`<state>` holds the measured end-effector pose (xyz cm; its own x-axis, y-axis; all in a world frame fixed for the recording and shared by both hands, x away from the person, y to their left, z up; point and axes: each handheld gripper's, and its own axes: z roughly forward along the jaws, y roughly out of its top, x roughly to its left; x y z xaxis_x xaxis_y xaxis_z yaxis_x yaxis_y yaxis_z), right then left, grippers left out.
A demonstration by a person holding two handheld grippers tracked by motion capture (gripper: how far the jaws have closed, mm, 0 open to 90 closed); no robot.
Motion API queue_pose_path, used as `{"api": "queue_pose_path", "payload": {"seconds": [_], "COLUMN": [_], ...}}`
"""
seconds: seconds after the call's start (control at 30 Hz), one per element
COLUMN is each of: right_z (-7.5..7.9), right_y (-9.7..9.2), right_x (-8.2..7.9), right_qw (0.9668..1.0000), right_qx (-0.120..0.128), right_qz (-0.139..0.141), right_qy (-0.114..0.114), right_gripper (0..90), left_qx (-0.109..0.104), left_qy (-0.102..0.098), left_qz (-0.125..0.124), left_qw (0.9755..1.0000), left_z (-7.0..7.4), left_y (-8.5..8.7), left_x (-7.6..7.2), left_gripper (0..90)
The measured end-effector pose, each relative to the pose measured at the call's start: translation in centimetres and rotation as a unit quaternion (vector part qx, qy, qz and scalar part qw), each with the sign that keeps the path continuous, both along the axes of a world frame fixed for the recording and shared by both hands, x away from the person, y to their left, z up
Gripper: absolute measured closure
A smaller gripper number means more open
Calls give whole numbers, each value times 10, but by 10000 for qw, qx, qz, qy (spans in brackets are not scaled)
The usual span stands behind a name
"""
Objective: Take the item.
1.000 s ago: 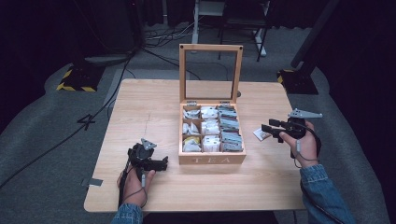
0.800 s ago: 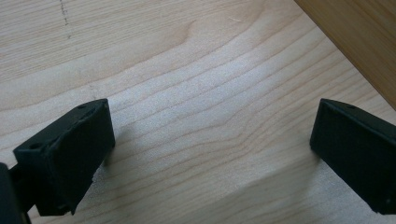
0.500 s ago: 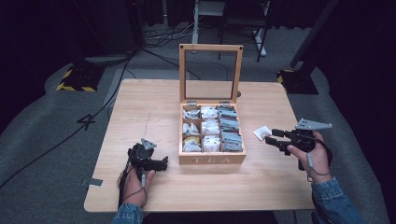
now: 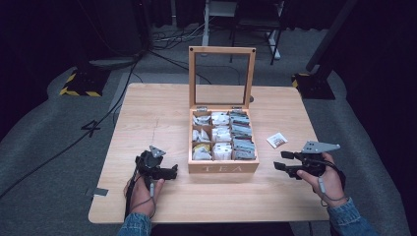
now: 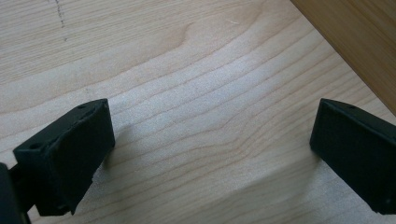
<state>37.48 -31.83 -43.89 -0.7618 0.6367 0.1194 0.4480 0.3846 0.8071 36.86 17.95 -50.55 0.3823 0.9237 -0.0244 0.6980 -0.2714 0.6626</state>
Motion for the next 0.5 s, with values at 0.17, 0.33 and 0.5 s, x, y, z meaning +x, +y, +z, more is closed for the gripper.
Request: {"api": "queue_pose_path", "payload": {"seconds": [0.17, 0.33, 0.5], "right_z": [-13, -27, -38], "right_y": [5, 11, 16], "right_x": [2, 3, 6], "right_qw": [9997, 9989, 9974], "right_qx": [-213, -315, -452], "right_qz": [-13, 86, 223], "right_qy": [113, 340, 524], "right_gripper": [400, 386, 367], "left_qx": [-1, -5, 1], "left_qy": [-1, 0, 0], "left_qz": [1, 1, 0], "left_qw": [10000, 10000, 10000], "left_z": [0, 0, 0], "left_y": [0, 0, 0], "left_x": [0, 0, 0], "left_gripper": [2, 2, 2]}}
